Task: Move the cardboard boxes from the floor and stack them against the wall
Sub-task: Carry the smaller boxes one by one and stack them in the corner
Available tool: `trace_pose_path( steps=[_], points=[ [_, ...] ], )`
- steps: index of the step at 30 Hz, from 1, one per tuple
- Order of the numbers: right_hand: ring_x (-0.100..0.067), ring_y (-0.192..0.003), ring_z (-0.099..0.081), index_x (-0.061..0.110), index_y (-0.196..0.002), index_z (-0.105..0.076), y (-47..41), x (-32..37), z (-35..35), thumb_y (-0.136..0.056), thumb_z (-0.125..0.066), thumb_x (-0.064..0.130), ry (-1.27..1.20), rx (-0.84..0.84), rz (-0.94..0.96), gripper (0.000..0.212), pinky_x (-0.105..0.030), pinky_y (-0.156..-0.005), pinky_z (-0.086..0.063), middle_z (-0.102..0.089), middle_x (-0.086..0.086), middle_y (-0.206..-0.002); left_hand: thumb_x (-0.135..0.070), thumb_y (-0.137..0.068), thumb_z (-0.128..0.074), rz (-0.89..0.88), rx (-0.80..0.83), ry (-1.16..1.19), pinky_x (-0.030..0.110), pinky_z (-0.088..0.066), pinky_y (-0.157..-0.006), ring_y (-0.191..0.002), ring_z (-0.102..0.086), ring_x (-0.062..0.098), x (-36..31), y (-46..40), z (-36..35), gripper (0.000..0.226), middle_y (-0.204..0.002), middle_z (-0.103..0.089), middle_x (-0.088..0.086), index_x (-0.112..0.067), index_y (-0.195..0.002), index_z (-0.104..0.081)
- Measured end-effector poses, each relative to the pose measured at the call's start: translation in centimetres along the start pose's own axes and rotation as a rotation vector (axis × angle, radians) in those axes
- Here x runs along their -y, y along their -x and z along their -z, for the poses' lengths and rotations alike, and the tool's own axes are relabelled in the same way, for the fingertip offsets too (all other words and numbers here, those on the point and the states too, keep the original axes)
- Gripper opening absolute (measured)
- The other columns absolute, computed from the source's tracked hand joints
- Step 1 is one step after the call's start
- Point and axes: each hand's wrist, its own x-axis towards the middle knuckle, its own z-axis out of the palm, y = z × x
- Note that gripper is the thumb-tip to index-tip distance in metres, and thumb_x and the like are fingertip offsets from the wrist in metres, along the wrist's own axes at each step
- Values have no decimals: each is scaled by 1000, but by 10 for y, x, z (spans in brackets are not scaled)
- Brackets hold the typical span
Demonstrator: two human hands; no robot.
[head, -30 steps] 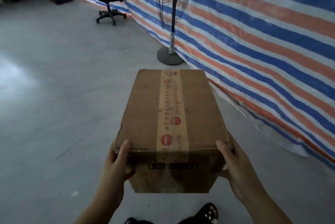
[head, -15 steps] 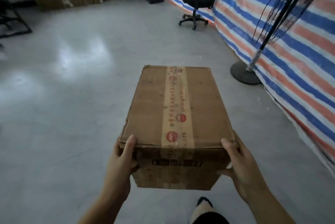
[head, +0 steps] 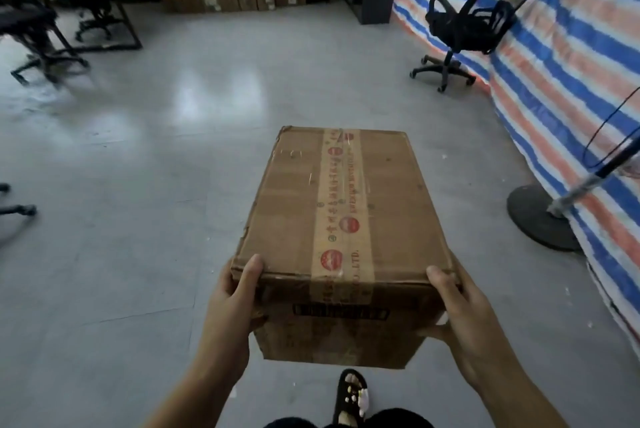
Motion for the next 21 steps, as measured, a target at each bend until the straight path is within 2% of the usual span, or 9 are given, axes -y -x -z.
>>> trace_pose_path(
  steps=[3, 7, 10, 15, 21],
  points=[
    [-12, -89, -61, 39, -112, -54, -58, 26, -13, -92, -54, 26, 14, 30, 16, 24, -39, -59, -56, -62, 10, -100, -33, -92, -52, 0, -58, 18, 49, -50, -82, -91, -59, 13, -13, -38, -29, 20, -99, -63, -3, -25, -109, -59],
    [-11, -89, -63, 42, -111, -57, -123, 52, -43, -93, -54, 25, 67, 106, 15, 24, -40, -64, -56, -64, 11, -100, -30, -93, -52, 9, -126, 59, 41, -54, -70, -83, -61, 10, -35, -89, -50, 9, -92, -64, -5, -27, -96, -60],
    [-12, -90, -64, 45, -110, -56, -172, 65, -75, -93, -54, 27, 86, 160, 4, 25, -43, -66, -57, -65, 11, -101, -31, -93, -52, 5, -159, 78, 41, -54, -72, -83, -61, 10, -52, -137, -58, 9, -92, -64, -4, -28, -96, -59],
    [-12, -89, -64, 50, -99, -57, -261, 91, -152, -92, -54, 26, 92, 207, 32, 24, -47, -70, -58, -65, 12, -99, -31, -93, -52, -2, -194, 91, 44, -54, -75, -85, -61, 9, -91, -240, -62, 8, -93, -64, -6, -30, -93, -59],
    [-17, -94, -62, 45, -109, -56, -358, 138, -258, -93, -53, 28, 74, 200, 25, 24, -52, -71, -58, -64, 8, -104, -31, -93, -52, -17, -176, 71, 48, -52, -81, -83, -60, 11, -171, -373, -61, 13, -92, -64, -1, -22, -96, -61]
  ],
)
